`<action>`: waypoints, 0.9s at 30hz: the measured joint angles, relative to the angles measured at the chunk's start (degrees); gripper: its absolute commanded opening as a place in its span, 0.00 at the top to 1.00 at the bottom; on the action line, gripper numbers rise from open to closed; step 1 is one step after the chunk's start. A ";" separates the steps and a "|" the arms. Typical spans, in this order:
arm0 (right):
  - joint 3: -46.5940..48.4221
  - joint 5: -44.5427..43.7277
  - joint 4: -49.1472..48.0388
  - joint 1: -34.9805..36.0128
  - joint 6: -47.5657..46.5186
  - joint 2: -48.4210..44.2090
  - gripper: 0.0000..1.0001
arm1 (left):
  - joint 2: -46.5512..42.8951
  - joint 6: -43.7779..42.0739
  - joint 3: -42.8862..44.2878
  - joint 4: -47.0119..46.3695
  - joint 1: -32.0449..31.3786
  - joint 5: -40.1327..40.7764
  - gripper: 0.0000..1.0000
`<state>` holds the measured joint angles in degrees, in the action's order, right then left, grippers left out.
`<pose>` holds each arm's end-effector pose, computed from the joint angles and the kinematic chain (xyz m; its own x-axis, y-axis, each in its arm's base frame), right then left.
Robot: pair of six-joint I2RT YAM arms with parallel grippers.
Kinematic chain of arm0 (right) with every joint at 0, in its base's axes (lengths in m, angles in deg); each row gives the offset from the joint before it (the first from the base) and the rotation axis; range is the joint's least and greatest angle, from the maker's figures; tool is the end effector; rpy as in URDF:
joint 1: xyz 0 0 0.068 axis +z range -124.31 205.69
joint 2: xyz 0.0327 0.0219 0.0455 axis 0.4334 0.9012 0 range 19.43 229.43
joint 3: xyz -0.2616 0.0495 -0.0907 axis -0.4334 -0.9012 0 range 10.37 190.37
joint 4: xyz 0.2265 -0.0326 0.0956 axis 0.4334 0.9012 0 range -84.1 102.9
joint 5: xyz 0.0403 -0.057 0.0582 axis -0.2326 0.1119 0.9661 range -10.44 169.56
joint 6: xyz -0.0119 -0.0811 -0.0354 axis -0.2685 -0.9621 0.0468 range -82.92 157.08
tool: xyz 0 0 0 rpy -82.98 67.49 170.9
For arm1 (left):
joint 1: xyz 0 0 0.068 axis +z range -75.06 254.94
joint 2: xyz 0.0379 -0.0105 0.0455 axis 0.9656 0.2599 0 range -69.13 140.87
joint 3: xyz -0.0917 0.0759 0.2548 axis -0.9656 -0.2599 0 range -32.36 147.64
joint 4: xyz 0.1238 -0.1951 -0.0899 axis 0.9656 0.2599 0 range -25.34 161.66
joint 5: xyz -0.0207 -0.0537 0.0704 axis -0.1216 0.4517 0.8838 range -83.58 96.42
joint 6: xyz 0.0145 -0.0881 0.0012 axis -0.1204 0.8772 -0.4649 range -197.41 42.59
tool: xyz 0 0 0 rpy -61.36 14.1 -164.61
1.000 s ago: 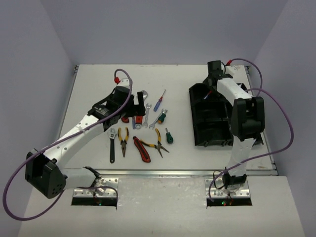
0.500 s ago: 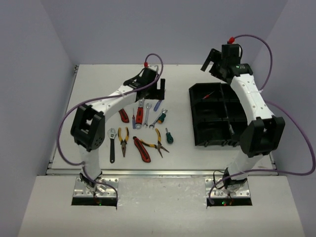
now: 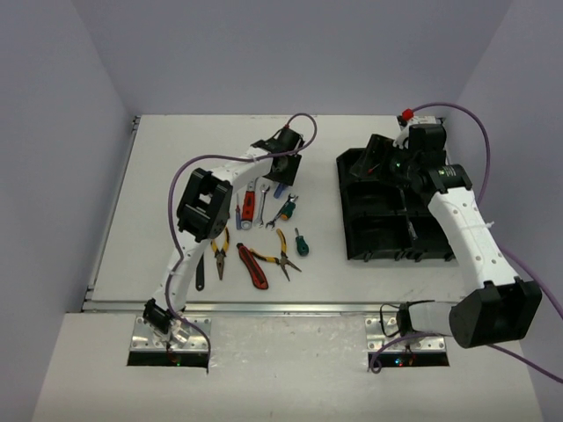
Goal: Sort the tools into containers
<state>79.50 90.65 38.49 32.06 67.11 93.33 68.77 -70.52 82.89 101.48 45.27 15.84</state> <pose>0.2964 0.0486 0.3239 -0.6527 0.4212 -0.6297 0.0759 0.8634 0.4988 0.4718 -0.2538 0.1315 -0.7930 0.3154 -0.5212 0.3231 0.9431 0.0790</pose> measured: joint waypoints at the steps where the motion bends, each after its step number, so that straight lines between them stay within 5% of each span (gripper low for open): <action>1: -0.51 0.40 -0.04 0.00 -0.08 -0.39 0.09 | 0.26 -0.19 0.23 -0.01 0.00 -0.13 0.60; 5: -2.35 2.61 -1.02 0.00 -0.03 -1.45 0.07 | 0.89 -0.52 0.99 0.21 0.00 -0.33 1.00; 13: -7.28 13.33 -9.47 0.00 5.32 -2.06 0.01 | -5.15 0.63 -9.20 -6.75 0.00 -5.44 1.00; 27: -8.21 24.31 -27.85 0.64 19.98 -0.07 0.13 | -42.74 12.12 -40.25 -41.98 -0.07 -34.55 1.00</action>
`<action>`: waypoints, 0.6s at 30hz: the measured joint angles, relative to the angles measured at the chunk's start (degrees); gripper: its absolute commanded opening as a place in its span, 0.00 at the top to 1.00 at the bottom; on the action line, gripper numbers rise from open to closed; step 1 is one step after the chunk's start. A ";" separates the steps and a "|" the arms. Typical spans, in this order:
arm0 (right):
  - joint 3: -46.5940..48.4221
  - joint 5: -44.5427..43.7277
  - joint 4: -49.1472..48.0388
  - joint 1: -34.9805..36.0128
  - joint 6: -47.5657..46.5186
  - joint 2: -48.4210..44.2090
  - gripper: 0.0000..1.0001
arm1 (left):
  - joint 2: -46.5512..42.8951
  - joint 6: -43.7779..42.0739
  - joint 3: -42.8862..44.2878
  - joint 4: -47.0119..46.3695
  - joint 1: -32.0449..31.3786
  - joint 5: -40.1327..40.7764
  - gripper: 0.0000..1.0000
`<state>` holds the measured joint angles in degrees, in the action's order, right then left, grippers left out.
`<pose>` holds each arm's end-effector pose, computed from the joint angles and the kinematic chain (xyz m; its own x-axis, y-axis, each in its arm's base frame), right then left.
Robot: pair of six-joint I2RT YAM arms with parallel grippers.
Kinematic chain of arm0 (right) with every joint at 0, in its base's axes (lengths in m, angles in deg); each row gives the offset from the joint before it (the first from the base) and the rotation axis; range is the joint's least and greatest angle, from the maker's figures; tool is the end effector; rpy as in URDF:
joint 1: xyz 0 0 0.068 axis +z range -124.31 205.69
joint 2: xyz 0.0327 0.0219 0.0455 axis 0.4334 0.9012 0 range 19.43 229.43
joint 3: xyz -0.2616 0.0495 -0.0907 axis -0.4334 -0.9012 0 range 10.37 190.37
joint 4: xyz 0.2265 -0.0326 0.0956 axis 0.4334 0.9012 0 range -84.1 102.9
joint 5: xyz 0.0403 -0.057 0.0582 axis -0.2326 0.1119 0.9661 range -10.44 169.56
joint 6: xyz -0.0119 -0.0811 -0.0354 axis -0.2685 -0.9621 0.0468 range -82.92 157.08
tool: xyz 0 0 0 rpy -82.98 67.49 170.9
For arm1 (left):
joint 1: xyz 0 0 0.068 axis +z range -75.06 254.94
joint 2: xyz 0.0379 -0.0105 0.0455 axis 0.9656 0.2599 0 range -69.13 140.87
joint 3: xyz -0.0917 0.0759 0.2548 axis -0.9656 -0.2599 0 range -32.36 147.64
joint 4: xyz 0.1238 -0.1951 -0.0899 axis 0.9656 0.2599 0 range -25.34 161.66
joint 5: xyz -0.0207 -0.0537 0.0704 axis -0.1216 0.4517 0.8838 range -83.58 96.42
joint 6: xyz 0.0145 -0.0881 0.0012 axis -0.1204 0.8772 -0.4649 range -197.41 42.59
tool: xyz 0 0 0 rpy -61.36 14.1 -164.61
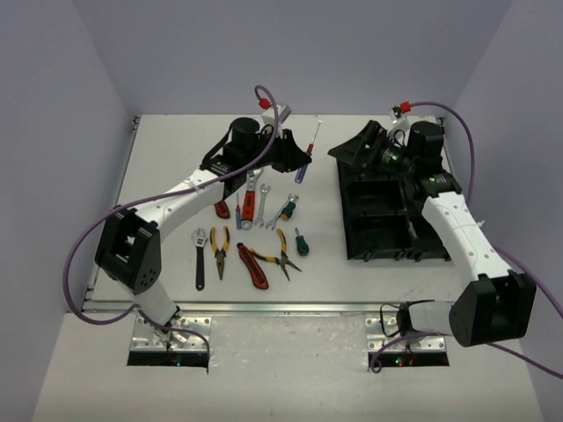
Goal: Sort the tools into containers
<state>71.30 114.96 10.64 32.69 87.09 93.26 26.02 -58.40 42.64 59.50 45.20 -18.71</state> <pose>0.3065 0.0842 0.3404 -0.6892 0.5445 -0.4780 -0.1856 0.5050 0.8429 0.3502 -0.2390 0.3242 -0.4747 -0.0685 -0.8775 0.6881 0.5927 -0.4185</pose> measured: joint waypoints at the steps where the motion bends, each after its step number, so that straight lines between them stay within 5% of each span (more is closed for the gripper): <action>1: 0.00 0.22 -1.13 0.29 0.74 0.86 0.14 | -0.61 1.19 -1.05 -2.10 -0.09 -2.07 1.00; 4: 0.01 0.92 -3.67 1.44 2.44 3.65 0.21 | -1.02 4.13 -3.06 -5.72 -0.40 -7.18 1.00; 10: 1.49 0.21 -4.68 4.68 3.51 7.29 0.53 | -1.00 7.06 -5.06 -8.62 -1.49 -13.33 1.00; 11: 2.19 -0.17 -4.66 5.41 3.09 7.86 0.68 | -1.00 7.37 -5.36 -9.15 -1.73 -13.95 1.00; 13: 3.68 -0.57 -4.73 6.71 2.64 8.92 1.00 | -1.00 7.80 -5.96 -9.92 -2.07 -14.98 0.72; 15: 4.42 -0.95 -5.06 7.55 1.98 9.68 1.00 | -1.09 8.14 -6.34 -10.36 -2.22 -15.72 0.09; 16: 4.42 -1.19 -5.12 7.60 2.07 9.99 1.00 | -1.33 8.08 -6.38 -10.30 -2.20 -15.64 0.00; 18: 4.42 -1.56 -4.87 7.60 1.94 10.41 1.00 | -1.96 7.47 -6.38 -9.17 -2.25 -13.52 0.00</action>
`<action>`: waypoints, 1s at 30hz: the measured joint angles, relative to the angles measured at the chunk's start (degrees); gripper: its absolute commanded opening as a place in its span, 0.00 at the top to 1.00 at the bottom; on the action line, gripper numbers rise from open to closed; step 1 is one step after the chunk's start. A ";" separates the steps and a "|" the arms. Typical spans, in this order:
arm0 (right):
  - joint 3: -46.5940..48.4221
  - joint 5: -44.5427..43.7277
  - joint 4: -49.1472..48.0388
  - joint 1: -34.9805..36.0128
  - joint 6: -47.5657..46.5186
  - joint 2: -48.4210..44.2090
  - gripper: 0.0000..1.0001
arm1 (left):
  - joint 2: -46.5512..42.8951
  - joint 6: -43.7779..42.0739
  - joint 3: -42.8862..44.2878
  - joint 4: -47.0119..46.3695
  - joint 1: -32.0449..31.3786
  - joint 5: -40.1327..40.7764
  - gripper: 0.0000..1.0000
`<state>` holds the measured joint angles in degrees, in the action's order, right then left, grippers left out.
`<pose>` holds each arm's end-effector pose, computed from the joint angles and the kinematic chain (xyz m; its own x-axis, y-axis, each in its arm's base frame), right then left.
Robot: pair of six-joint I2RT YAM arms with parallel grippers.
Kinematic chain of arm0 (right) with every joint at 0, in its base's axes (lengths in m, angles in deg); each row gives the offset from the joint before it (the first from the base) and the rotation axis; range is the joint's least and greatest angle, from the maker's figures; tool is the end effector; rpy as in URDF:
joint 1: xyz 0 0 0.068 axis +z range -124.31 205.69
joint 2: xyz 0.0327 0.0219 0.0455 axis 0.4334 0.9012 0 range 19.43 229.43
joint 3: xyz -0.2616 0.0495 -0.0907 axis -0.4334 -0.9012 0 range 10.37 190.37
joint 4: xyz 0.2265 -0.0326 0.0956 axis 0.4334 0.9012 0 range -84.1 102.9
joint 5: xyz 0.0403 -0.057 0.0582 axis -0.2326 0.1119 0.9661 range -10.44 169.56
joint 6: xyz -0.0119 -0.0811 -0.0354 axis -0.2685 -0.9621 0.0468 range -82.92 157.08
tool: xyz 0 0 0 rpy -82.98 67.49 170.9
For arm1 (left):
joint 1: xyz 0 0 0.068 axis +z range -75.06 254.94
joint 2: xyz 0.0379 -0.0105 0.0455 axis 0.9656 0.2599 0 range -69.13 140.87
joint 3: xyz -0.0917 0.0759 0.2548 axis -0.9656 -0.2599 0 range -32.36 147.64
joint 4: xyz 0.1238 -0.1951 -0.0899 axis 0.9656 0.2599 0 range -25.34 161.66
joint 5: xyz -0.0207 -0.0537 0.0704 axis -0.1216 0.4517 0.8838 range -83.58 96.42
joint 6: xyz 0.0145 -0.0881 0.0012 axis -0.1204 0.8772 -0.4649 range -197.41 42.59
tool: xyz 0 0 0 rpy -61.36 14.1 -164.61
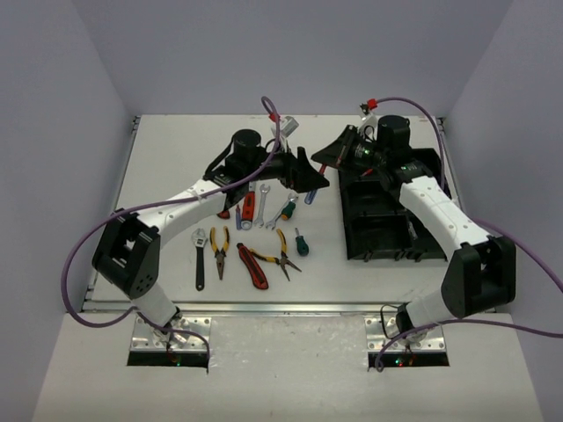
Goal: Sort the tools into containers
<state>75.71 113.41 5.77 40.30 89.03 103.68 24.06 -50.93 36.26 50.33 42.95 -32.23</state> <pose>0.3399 0.1345 0.3218 -0.7589 0.4780 -0.4423 -0.1984 0.4773 0.8561 0.3161 -0.2561 0.3203 -0.5519 -0.0659 -0.8313 0.7696 0.3436 -0.5382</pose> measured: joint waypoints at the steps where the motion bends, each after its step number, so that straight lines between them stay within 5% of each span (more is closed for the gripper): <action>1: 0.12 -0.83 0.79 -0.26 -0.17 0.05 1.00 | -0.26 -0.41 0.33 1.78 0.00 1.64 0.00; 7: 5.74 -8.98 8.61 -5.28 -1.15 2.70 1.00 | -1.49 -1.93 5.17 18.23 -0.20 23.99 0.00; 14: 18.99 -29.04 15.50 -11.89 -2.04 14.79 1.00 | -11.15 -1.35 2.85 31.71 -0.07 47.56 0.00; 23: 27.22 -47.61 19.85 -12.22 -2.14 30.09 0.98 | -12.79 -1.20 -1.19 39.73 1.30 56.75 0.00; 24: 27.27 -48.34 19.95 -12.22 -2.29 31.05 0.90 | -12.77 -1.20 -2.01 40.42 1.32 56.98 0.00; 27: 27.23 -49.17 20.62 -12.22 -3.12 32.39 0.34 | -12.50 -1.26 -3.76 41.70 1.31 57.10 0.00; 28: 27.10 -49.36 20.55 -12.22 -2.86 32.41 0.24 | -12.37 -1.24 -4.12 41.87 1.31 57.17 0.00; 30: 26.72 -49.79 20.03 -12.22 -3.33 32.12 0.21 | -12.15 -1.18 -4.70 42.08 1.31 57.47 0.00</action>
<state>102.43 63.61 25.80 28.08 85.70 135.80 11.91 -52.11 31.56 92.41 44.26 25.25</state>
